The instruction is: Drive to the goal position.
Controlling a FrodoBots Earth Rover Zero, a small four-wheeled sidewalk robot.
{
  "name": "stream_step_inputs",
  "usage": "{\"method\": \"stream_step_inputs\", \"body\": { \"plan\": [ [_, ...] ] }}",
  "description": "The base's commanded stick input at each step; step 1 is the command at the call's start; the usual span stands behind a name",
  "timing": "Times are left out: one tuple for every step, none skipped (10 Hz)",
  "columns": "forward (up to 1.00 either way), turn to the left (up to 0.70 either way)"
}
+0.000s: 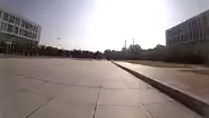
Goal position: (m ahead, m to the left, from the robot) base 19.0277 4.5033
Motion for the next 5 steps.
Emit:
{"method": "stream_step_inputs", "body": {
  "plan": [
    [0.70,0.00],
    [0.70,0.00],
    [0.70,-0.01],
    [0.70,-0.35],
    [0.70,-0.35]
  ]
}}
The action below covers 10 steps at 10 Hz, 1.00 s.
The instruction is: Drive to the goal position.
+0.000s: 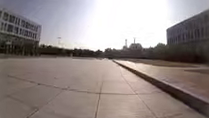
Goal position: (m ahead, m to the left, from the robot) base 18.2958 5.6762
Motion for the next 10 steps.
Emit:
{"method": "stream_step_inputs", "body": {
  "plan": [
    [0.70,-0.33],
    [0.70,-0.21],
    [0.70,0.00],
    [0.70,0.00],
    [0.70,0.00],
    [0.70,0.00],
    [0.70,0.00],
    [0.70,0.00],
    [0.70,0.00],
    [0.70,0.00]
  ]
}}
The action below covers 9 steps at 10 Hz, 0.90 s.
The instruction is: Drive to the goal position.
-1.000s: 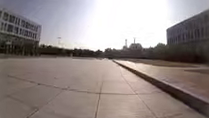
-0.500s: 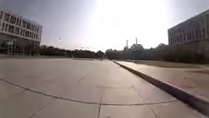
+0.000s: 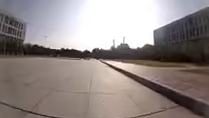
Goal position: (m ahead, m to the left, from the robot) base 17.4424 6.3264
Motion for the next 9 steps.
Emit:
{"method": "stream_step_inputs", "body": {
  "plan": [
    [0.70,0.00],
    [0.70,0.00],
    [0.70,0.00],
    [0.70,0.00],
    [0.70,0.00],
    [0.70,0.00],
    [0.70,0.00],
    [0.70,0.00],
    [0.70,0.00]
  ]
}}
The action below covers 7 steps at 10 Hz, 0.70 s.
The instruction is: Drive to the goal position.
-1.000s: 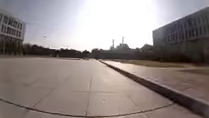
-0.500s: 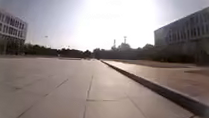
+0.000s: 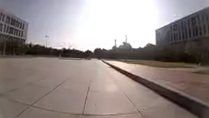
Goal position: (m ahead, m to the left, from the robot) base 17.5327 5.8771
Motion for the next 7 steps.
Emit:
{"method": "stream_step_inputs", "body": {
  "plan": [
    [0.70,0.00],
    [0.70,0.00],
    [0.70,0.00],
    [0.70,0.00],
    [0.70,0.00],
    [0.70,0.00],
    [0.70,0.00]
  ]
}}
